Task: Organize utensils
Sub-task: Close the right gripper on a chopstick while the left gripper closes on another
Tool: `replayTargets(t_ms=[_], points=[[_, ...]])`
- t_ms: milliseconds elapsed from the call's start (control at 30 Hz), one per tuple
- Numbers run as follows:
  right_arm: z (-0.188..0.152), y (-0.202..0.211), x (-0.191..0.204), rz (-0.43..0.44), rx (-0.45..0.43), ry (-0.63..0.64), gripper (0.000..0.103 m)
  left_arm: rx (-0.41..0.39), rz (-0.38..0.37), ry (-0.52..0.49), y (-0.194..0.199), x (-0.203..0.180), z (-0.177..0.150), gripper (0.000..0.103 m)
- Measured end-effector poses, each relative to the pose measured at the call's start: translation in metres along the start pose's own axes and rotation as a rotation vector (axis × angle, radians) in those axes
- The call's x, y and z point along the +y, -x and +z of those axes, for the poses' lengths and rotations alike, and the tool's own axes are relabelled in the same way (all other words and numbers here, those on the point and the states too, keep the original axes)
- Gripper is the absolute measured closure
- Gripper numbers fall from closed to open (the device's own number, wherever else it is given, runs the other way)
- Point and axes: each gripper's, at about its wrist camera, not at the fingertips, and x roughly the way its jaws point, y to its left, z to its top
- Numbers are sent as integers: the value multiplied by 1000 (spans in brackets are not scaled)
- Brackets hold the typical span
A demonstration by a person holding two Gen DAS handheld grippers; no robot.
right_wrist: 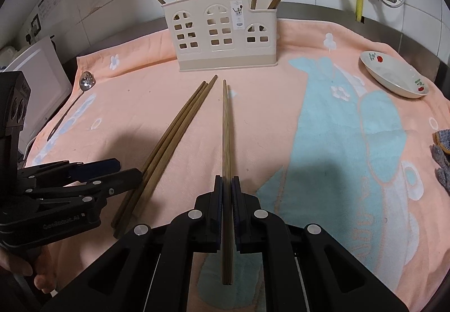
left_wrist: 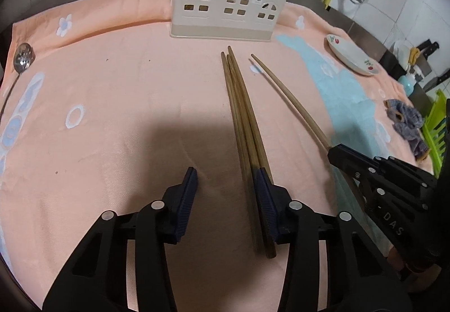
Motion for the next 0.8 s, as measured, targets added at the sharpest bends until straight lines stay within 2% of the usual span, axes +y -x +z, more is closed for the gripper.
replayTargets(t_ms=[100,233,467,633,800], points=[[0,0,-3,5,-2,-7,97,0,9,-8,-1,-2,2,68],[-1,1,-6,9,-4,-14,97,2,21,-17,-2,-2,3,69],[-4,0,-11,22,0,-25,97,1,133,-117,-9,-22,4,77],[-4,1,-15,22,3,-35,97,-12,138,-95,-12,-11,11,90],[-5,0,-16,26,4,-39,97,-28,134,-113,-12,-10,10,91]])
